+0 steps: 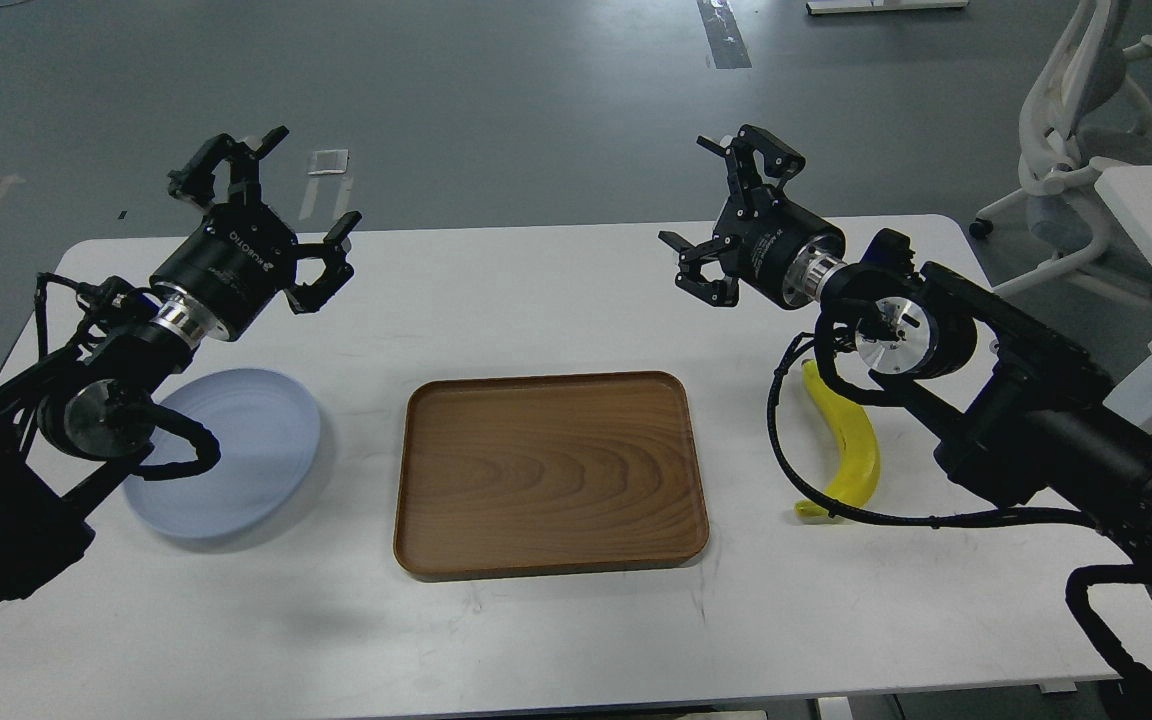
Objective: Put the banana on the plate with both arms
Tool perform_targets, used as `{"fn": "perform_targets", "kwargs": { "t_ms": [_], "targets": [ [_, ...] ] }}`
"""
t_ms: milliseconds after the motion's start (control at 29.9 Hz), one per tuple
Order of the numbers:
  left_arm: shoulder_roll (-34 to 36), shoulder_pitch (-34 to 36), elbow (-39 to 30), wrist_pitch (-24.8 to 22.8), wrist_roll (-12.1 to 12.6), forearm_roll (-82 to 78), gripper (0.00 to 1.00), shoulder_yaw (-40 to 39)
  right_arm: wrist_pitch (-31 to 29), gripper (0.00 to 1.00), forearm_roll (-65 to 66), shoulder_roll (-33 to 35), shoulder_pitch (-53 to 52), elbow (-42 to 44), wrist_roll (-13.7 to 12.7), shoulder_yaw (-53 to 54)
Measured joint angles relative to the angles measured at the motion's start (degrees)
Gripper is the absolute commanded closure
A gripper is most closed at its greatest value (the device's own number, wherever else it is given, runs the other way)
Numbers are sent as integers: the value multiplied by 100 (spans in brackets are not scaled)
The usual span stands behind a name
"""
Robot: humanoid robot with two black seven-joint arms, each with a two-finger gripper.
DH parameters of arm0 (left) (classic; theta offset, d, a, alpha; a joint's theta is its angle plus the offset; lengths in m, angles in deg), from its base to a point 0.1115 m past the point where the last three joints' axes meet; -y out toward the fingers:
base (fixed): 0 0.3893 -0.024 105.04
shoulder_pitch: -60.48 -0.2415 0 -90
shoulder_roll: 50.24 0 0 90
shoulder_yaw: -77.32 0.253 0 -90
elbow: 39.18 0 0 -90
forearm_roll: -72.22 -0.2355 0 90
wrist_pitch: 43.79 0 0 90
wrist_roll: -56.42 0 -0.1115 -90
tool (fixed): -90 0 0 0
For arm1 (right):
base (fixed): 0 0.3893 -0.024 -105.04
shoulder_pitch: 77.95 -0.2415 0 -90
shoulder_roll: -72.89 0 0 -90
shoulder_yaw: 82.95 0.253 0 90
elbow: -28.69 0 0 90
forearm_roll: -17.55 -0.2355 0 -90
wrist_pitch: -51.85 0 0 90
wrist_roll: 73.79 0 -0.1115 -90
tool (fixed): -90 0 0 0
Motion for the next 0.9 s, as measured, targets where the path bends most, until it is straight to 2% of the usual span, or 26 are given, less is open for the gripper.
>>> {"fn": "perform_targets", "kwargs": {
  "t_ms": [334, 902],
  "targets": [
    [11, 36, 11, 252, 15, -51, 2, 26, -7, 0, -2, 44, -82, -20, -32, 41],
    [133, 10, -5, 247, 42, -57, 2, 43, -4, 0, 8, 9, -399, 58, -63, -99]
  ]
}}
